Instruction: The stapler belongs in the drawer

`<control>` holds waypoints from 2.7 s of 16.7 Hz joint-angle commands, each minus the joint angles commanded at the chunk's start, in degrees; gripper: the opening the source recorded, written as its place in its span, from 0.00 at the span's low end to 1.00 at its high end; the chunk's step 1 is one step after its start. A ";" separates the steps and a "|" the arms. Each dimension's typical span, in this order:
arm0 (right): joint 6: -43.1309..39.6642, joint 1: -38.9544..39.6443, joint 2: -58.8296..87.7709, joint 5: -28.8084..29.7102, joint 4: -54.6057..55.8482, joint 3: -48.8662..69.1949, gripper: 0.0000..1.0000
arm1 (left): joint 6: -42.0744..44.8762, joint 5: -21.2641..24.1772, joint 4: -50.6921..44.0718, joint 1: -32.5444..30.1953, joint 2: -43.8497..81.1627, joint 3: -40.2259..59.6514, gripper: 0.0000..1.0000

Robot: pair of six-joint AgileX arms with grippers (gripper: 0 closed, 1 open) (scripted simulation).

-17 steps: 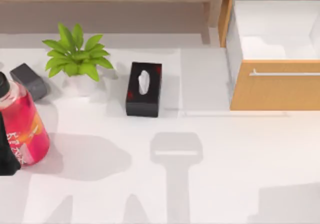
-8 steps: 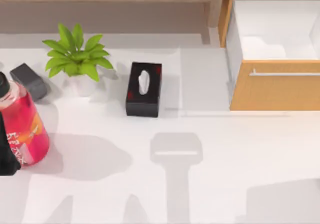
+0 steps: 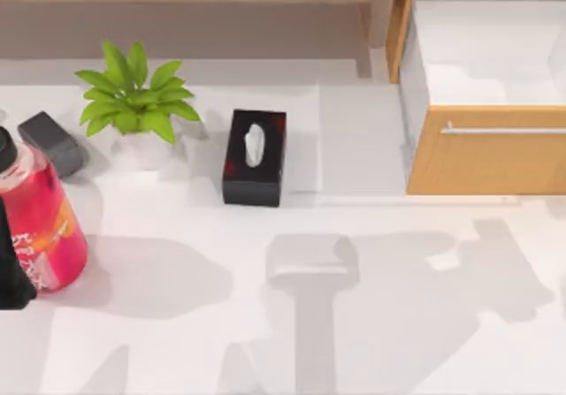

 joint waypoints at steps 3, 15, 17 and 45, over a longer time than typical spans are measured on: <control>3.64 2.48 6.21 -0.78 1.48 11.11 0.00 | 0.00 0.00 0.00 0.00 0.00 0.00 1.00; 17.52 12.18 39.41 -0.41 -0.45 37.14 0.00 | 0.00 0.00 0.00 0.00 0.00 0.00 1.00; 18.80 12.44 43.20 -0.07 -2.47 37.74 0.00 | 0.00 0.00 0.00 0.00 0.00 0.00 1.00; 19.82 12.38 46.54 0.28 -3.50 36.76 0.08 | 0.00 0.00 0.00 0.00 0.00 0.00 1.00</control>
